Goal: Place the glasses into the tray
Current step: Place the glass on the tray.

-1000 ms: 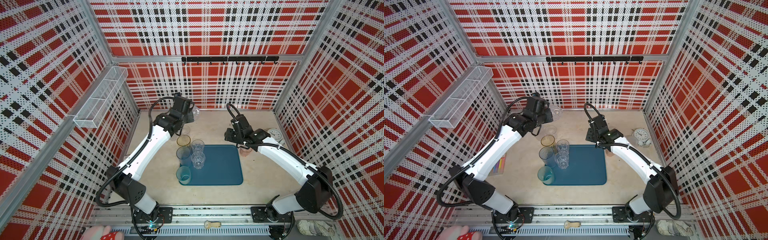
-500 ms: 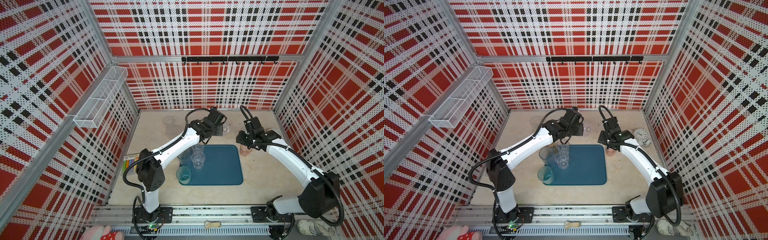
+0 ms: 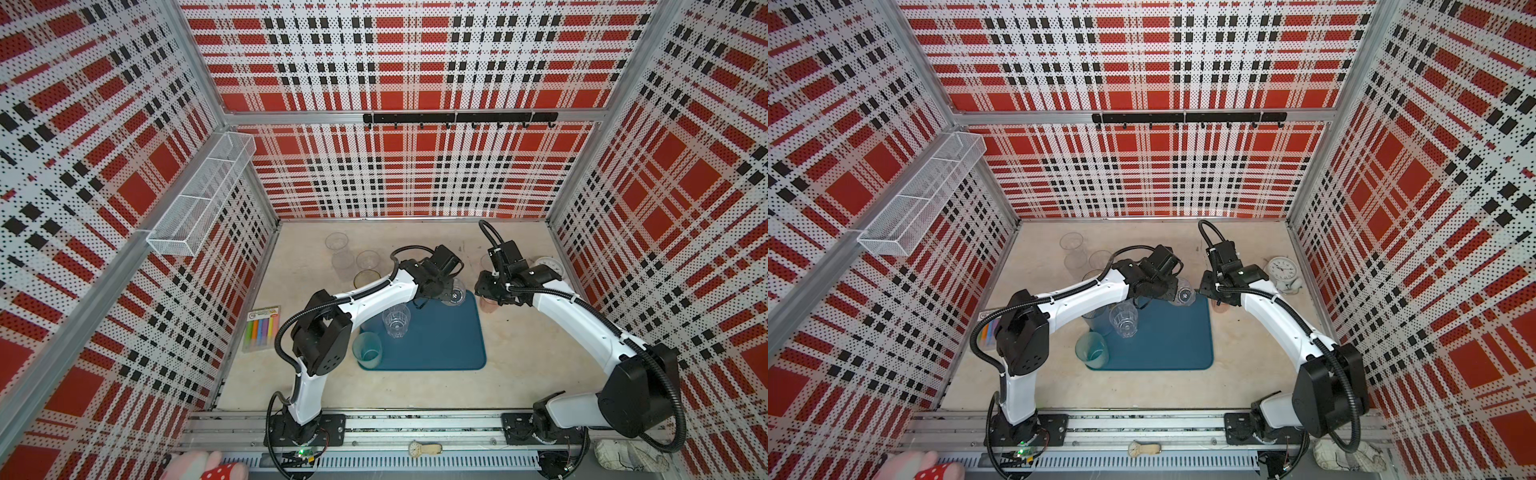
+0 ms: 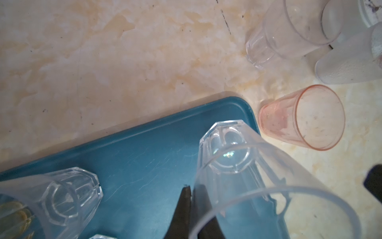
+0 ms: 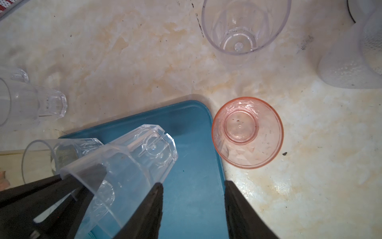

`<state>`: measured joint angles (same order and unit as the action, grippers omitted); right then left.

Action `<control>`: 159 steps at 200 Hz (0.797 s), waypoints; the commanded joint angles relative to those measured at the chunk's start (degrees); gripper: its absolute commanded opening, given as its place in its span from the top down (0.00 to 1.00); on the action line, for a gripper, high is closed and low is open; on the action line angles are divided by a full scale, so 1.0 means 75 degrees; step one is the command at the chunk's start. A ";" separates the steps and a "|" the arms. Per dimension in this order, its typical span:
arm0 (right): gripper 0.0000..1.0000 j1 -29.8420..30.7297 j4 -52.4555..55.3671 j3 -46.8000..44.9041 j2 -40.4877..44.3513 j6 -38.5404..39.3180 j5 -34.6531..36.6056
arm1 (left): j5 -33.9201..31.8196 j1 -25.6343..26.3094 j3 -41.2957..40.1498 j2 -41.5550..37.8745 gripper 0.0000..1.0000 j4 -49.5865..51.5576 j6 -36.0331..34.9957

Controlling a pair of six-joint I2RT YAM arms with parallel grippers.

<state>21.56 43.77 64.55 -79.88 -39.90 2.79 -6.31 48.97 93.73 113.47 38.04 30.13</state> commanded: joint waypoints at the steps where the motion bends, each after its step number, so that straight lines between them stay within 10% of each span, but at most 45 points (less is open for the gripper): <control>1: 0.48 0.0122 0.0199 -0.0142 0.0403 0.0338 -0.0423 | 0.0074 0.0012 -0.0314 -0.0236 0.98 0.0001 -0.0144; 82: 0.38 0.0764 -0.0854 -0.0440 0.0017 0.0205 -0.1379 | 0.0370 -0.0108 -0.0480 -0.0246 0.97 0.0085 -0.0253; 159: 0.54 0.1211 -0.1486 -0.0755 -0.0966 -0.0130 -0.0689 | 0.0910 -0.0233 -0.0557 -0.0512 0.84 -0.0248 -0.0289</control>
<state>29.98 35.94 61.08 -86.87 -38.74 -4.91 -2.59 48.05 89.69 113.32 38.98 28.82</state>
